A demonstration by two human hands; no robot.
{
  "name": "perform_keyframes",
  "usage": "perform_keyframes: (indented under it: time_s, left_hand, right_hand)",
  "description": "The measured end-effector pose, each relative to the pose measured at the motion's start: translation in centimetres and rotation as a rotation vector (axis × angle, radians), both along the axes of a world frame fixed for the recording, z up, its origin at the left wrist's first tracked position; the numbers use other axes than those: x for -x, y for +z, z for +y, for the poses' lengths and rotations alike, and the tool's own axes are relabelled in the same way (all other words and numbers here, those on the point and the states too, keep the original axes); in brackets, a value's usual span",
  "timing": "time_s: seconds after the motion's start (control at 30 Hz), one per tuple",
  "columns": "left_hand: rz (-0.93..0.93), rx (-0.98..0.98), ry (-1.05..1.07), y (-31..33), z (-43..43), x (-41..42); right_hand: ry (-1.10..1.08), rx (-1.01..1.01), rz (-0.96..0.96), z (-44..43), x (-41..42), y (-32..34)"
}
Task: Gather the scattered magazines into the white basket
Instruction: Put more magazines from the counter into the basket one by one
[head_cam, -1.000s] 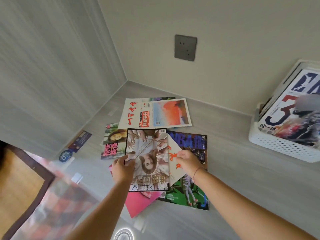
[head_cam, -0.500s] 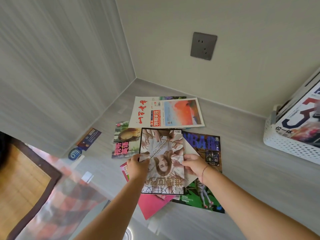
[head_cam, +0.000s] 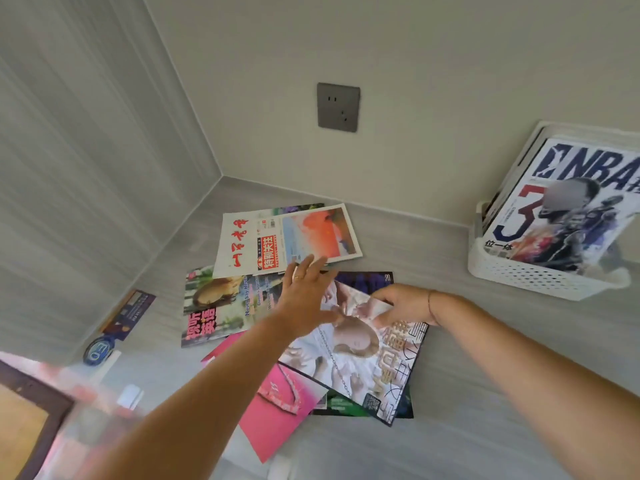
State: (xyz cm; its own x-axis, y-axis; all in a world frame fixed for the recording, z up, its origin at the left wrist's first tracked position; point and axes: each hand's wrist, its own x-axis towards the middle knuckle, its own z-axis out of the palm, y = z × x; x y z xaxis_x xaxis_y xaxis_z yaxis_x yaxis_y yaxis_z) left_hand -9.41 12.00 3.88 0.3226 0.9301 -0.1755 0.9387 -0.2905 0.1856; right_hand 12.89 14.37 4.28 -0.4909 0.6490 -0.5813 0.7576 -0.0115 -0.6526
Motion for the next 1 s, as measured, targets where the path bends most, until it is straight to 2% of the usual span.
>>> perform_keyframes:
  time_s: [0.07,0.17,0.23,0.3,0.4,0.47,0.53,0.63,0.7,0.87,1.0]
  left_hand:
    - [0.002,0.153,-0.130,1.4,1.5,-2.4]
    - [-0.177,0.396,-0.190,2.8,2.8,-5.7]
    - [-0.228,0.481,-0.228,3.2,3.1,-7.4]
    - [-0.267,0.539,-0.222,3.2,3.3,-8.8]
    - [-0.364,0.596,-0.187,3.0,3.6,-10.6]
    - [-0.463,0.612,-0.126,2.9,3.9,-11.4]
    - [-0.572,0.594,-0.019,2.8,4.0,-12.1]
    - [-0.853,0.673,0.252,2.5,3.8,-13.9]
    - [-0.974,0.681,0.407,2.2,3.7,-15.6]
    - [-1.213,0.704,0.583,2.0,3.7,-20.6]
    - [-1.234,0.672,0.562,3.1,4.6,-24.9]
  right_hand:
    - [0.087,0.009,-0.047,0.5,-1.2,1.7]
    - [0.144,0.044,-0.096,0.6,-3.2,3.3]
    - [0.158,0.052,-0.127,0.5,-4.8,3.8]
    - [0.114,0.051,-0.129,0.4,-6.6,4.0]
    - [-0.076,0.052,-0.061,0.2,-10.3,4.6]
    - [-0.279,0.093,0.076,0.1,-13.5,5.0]
    - [-0.471,0.195,0.306,-0.3,-17.2,5.0]
    - [-0.671,0.318,0.618,-2.0,-22.0,3.9]
    - [-0.752,0.364,0.758,-3.3,-24.2,2.8]
    - [-0.813,0.316,0.932,-5.6,-26.3,0.8]
    - [-0.967,0.226,0.980,-5.8,-28.2,0.8]
